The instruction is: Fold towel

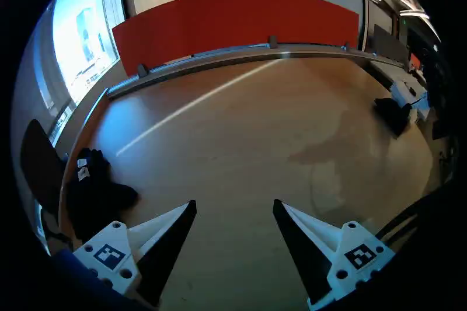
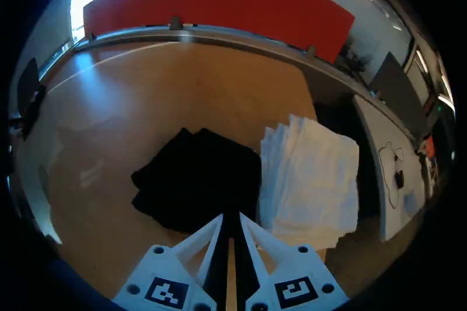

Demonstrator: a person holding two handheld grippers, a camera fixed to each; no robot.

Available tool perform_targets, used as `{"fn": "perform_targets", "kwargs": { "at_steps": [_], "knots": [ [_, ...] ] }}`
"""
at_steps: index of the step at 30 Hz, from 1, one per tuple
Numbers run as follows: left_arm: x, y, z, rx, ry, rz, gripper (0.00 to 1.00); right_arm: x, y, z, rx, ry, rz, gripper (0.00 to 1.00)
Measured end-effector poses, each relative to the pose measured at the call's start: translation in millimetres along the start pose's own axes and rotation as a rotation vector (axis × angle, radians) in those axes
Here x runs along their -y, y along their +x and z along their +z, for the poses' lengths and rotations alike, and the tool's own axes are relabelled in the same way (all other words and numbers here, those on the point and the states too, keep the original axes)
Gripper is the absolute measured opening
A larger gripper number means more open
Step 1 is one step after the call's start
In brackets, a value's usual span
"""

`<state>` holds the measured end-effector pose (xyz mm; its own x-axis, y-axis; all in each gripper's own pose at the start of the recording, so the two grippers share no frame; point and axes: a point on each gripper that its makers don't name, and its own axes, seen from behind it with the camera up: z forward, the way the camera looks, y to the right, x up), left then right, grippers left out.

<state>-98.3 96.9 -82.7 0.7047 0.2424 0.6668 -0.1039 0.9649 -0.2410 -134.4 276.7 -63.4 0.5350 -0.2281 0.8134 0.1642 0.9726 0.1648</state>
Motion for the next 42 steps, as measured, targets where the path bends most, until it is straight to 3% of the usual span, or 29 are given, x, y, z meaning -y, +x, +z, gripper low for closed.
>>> {"fn": "perform_targets", "kwargs": {
  "at_steps": [21,42],
  "knots": [
    [-2.5,-1,-1.3,0.004,0.001,0.008,0.97,-16,-57,13.3,0.118,-0.061,0.082,0.05],
    [-5.1,-4,-5.6,0.007,0.004,0.018,0.98,-24,-72,19.8,0.151,-0.107,0.112,0.11]
  ]
}}
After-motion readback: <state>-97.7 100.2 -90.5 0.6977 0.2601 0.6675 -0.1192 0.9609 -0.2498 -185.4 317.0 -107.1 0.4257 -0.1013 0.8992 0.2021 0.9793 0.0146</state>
